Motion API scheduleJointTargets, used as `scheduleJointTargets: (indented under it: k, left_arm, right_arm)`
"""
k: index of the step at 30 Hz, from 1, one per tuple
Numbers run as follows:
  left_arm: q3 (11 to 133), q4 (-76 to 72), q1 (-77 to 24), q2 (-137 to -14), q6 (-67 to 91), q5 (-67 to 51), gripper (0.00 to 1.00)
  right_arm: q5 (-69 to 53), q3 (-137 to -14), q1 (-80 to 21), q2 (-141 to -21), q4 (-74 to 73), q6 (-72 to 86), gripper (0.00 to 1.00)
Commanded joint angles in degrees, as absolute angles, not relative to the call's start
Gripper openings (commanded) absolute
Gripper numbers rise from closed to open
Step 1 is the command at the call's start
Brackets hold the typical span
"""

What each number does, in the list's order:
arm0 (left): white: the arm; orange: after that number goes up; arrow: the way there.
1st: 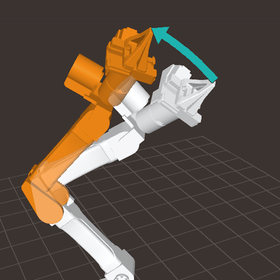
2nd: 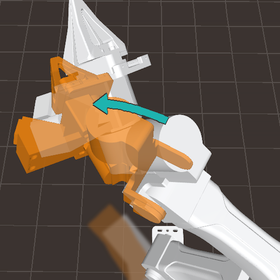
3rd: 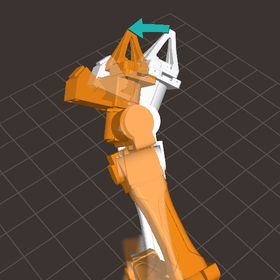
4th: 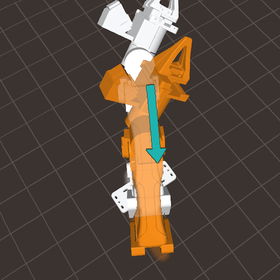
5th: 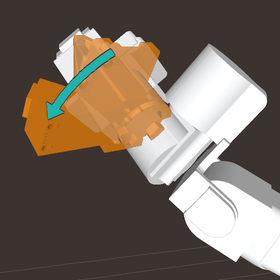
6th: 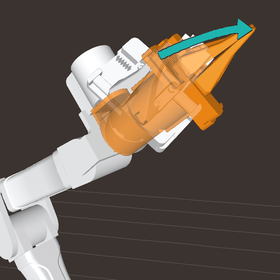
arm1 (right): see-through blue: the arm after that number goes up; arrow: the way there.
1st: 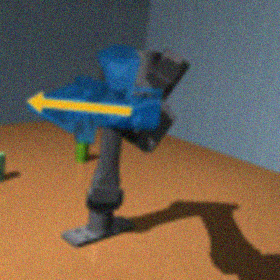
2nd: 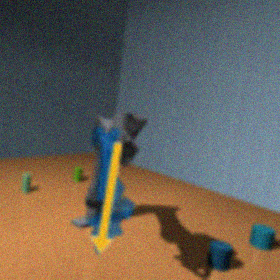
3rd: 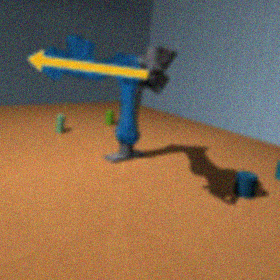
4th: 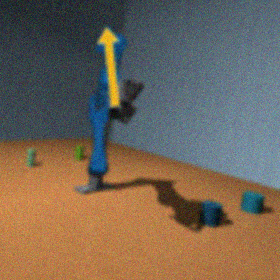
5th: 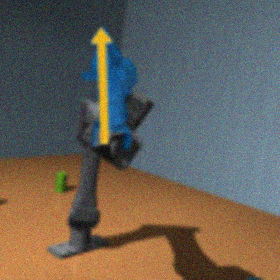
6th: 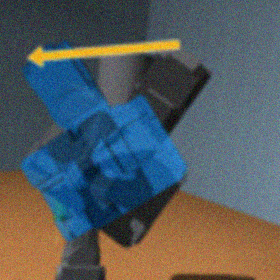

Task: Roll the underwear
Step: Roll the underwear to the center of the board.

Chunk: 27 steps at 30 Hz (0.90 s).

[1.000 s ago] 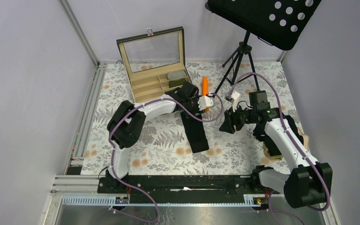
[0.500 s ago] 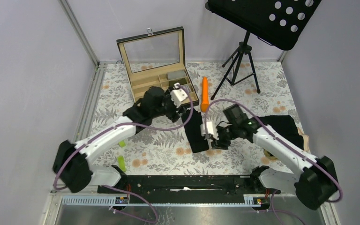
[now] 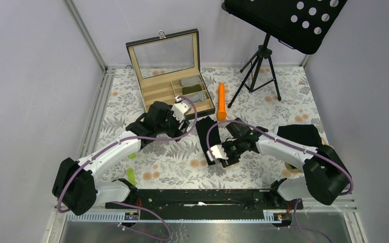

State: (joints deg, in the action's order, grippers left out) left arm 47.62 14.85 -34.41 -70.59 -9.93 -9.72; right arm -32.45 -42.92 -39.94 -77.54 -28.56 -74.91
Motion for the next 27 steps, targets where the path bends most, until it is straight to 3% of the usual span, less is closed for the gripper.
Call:
scheduleJointTargets:
  k: [1,7,11,14,21,27]
  left_arm:
    - [47.21,14.77,-32.98,-67.82,-8.05,-9.87,0.66]
    - [47.78,16.48,-32.79,-67.05,-9.47,-10.71,0.65]
    - [47.46,18.15,-32.78,-65.23,-12.43,-13.66,0.64]
    - [45.69,18.5,-32.78,-61.94,-16.61,-15.62,0.63]
    - [40.36,20.15,-34.84,-54.78,-35.34,-26.5,0.63]
    - [36.25,12.81,-43.96,-60.57,-49.07,-28.85,0.63]
  right_arm:
    - [-32.79,-41.81,-40.63,-80.17,-24.94,-78.71,0.56]
    - [-29.91,-39.09,-40.77,-84.88,-22.11,-81.59,0.51]
    - [-29.13,-38.21,-41.05,-86.29,-23.11,-81.54,0.27]
    - [-30.03,-42.19,-41.0,-87.98,-27.48,-77.69,0.15]
    - [-39.29,-58.57,-37.32,-98.66,-42.54,-64.92,0.08]
    - [-45.6,-65.95,-33.02,-106.72,-49.15,-59.04,0.09]
